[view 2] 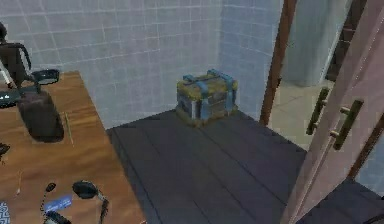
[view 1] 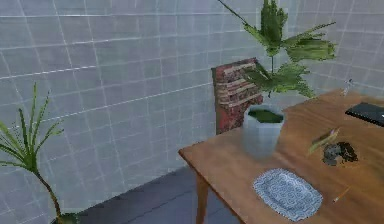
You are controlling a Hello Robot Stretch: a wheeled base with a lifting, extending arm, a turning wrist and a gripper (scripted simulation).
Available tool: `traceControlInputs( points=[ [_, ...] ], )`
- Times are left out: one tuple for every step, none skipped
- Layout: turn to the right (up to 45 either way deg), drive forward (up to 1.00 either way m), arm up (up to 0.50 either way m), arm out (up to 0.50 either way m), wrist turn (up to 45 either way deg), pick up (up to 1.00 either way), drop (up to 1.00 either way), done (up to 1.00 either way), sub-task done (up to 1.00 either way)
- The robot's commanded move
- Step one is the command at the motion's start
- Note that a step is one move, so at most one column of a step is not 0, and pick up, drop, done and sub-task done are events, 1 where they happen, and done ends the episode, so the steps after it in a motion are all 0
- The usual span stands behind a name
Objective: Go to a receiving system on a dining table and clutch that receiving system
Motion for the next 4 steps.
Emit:
traceControlInputs(
  points=[
    [45.0,0.00,0.00,0.00,0.0,0.00,0.00,0.00,0.00],
    [45.0,0.00,0.00,0.00,0.0,0.00,0.00,0.00,0.00],
    [18.0,0.00,0.00,0.00,0.0,0.00,0.00,0.00,0.00],
    [0.0,0.35,0.00,0.00,0.0,0.00,0.00,0.00,0.00]
  ],
)
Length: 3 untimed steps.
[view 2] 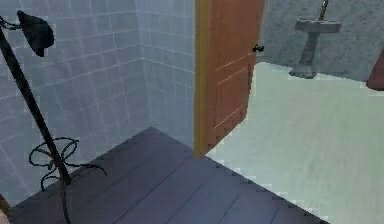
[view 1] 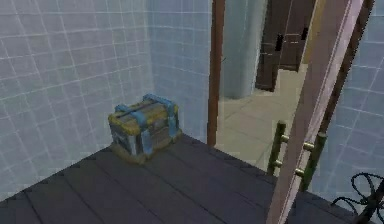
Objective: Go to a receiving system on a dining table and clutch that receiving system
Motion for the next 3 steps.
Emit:
traceControlInputs(
  points=[
    [0.0,0.15,0.00,0.00,0.0,0.00,0.00,0.00,0.00],
    [-45.0,0.00,0.00,0.00,0.0,0.00,0.00,0.00,0.00],
    [-3.0,0.00,0.00,0.00,0.0,0.00,0.00,0.00,0.00]
  ],
)
